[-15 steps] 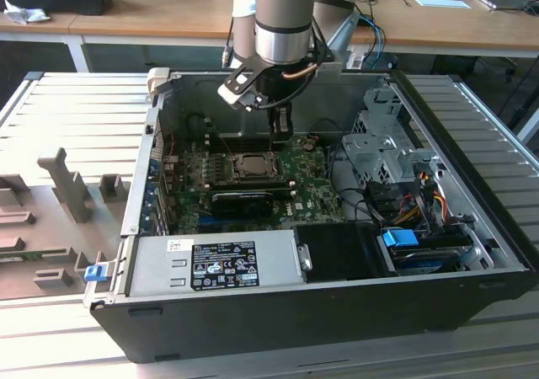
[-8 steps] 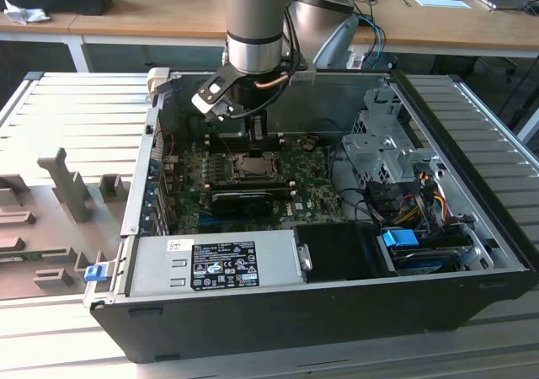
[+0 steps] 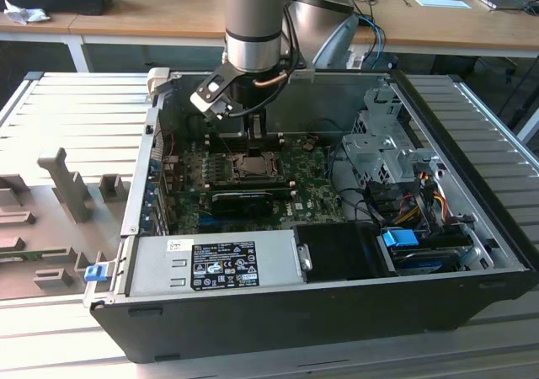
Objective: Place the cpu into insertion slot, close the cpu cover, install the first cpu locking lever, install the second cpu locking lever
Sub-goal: 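Install the first cpu locking lever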
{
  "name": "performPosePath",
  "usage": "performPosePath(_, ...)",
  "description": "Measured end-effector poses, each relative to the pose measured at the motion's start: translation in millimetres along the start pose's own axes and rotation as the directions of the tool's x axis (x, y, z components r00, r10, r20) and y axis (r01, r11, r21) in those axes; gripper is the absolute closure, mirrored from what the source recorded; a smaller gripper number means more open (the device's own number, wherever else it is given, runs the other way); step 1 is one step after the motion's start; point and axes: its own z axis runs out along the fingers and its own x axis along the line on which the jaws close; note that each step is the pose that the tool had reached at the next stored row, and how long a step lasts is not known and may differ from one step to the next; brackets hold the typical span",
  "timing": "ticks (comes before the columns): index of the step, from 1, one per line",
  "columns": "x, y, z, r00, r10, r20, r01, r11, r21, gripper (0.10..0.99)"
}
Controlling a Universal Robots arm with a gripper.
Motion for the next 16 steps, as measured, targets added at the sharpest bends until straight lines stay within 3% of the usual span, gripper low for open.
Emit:
performPosePath(12,-0.1,0.6,-13.7,1.0,0.0,-0.0001,0.0,1.0,0.0,0.98)
performPosePath(16,-0.1,0.7,-14.8,1.0,0.0,-0.0002,0.0,1.0,0.0,0.98)
